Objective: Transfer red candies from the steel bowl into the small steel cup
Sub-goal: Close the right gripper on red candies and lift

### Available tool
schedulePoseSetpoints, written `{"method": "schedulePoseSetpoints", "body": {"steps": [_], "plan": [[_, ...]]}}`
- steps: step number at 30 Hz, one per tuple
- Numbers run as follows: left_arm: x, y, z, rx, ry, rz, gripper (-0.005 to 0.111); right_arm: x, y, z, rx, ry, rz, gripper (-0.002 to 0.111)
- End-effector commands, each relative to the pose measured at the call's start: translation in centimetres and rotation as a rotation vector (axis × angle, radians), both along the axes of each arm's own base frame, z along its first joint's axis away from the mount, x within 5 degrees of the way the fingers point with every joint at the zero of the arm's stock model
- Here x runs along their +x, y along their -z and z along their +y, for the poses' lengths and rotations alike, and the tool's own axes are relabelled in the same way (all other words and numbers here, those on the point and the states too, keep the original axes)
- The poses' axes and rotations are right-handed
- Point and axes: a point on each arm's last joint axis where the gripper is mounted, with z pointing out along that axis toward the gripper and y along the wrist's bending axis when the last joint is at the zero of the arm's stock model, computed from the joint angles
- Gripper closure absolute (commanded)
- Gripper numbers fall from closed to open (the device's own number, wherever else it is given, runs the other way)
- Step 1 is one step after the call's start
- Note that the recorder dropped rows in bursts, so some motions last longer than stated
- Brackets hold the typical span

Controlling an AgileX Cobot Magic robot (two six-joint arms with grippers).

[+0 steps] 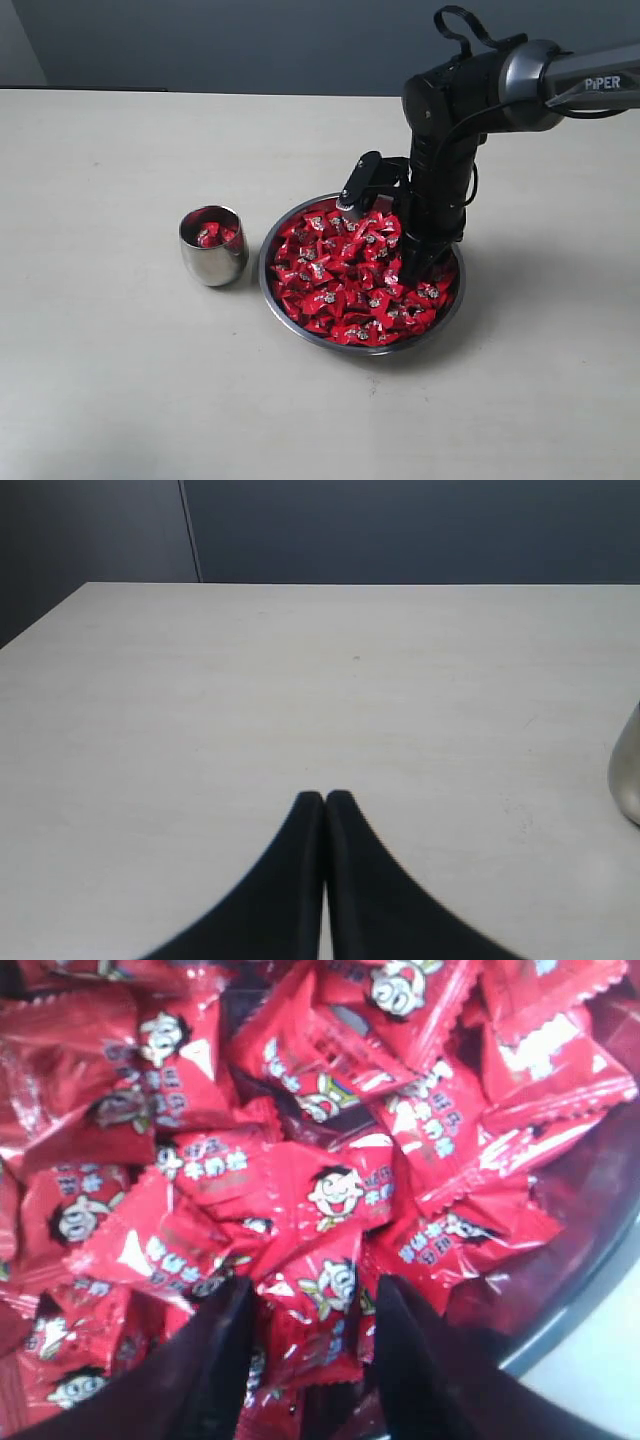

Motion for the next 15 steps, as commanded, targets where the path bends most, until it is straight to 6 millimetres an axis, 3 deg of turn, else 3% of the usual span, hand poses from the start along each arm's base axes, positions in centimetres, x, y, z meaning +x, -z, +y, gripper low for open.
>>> {"method": "schedulePoseSetpoints", "body": {"steps": [1, 2, 7, 15], "plan": [[0.0, 0.1, -0.1, 0.000, 0.009, -0.009, 0.106, 0.4, -0.3, -0.3, -0.014, 0.018, -0.031, 0.069], [0.0, 0.1, -0.1, 0.000, 0.009, -0.009, 0.106, 0.4, -0.3, -0.2, -0.011, 0.021, -0.035, 0.071], [0.0, 0.1, -0.1, 0.000, 0.009, -0.009, 0.106, 0.4, -0.3, -0.2, -0.010, 0.021, -0.036, 0.107], [0.0, 0.1, -0.1, 0.000, 0.009, -0.009, 0.106, 0.5, -1.4, -0.2, 0.005, 0.019, -0.061, 0.108]]}}
